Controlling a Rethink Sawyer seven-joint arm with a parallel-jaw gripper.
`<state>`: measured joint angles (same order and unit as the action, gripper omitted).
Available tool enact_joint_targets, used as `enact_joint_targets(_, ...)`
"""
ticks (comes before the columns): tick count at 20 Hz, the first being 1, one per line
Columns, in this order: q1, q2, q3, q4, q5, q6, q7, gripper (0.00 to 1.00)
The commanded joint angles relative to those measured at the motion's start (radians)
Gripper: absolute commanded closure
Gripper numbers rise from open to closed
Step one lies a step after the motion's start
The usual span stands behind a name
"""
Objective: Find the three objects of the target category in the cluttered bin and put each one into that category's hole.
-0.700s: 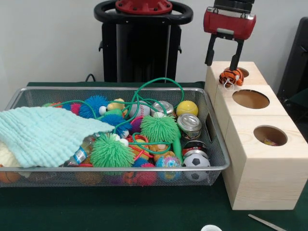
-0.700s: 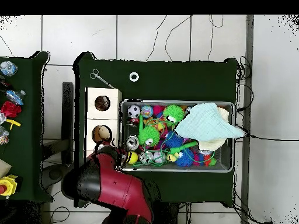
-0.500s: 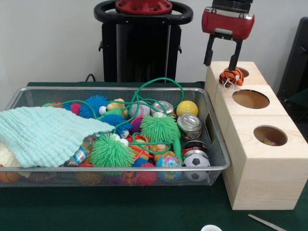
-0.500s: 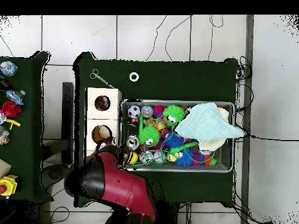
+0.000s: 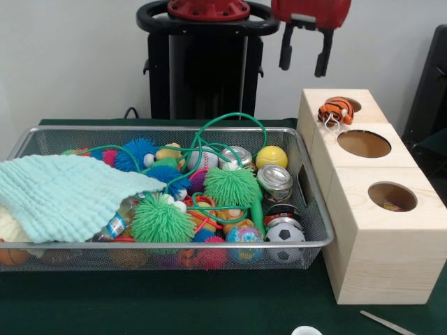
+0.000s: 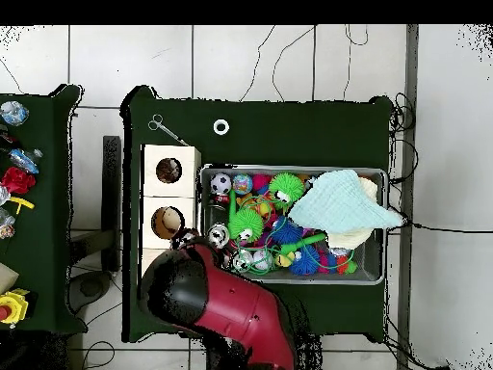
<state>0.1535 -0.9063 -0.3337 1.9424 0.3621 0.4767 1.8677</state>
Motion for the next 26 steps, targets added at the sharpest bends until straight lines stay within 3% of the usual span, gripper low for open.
enact_joint_targets(1,-0.119,-0.084,0.061,-0.035,-0.097,0.167,-0.062,0.00)
enact_joint_targets(13,-0.261,-0.079,0.087,-0.149,-0.249,0.322,-0.113,0.00)
enact_joint_targets(16,-0.313,-0.032,0.117,-0.209,-0.277,0.336,-0.129,0.00)
enact_joint_targets(20,-0.367,0.046,0.161,-0.258,-0.313,0.270,-0.131,0.00)
enact_joint_targets(26,-0.447,0.098,0.214,-0.247,-0.373,0.173,-0.143,0.00)
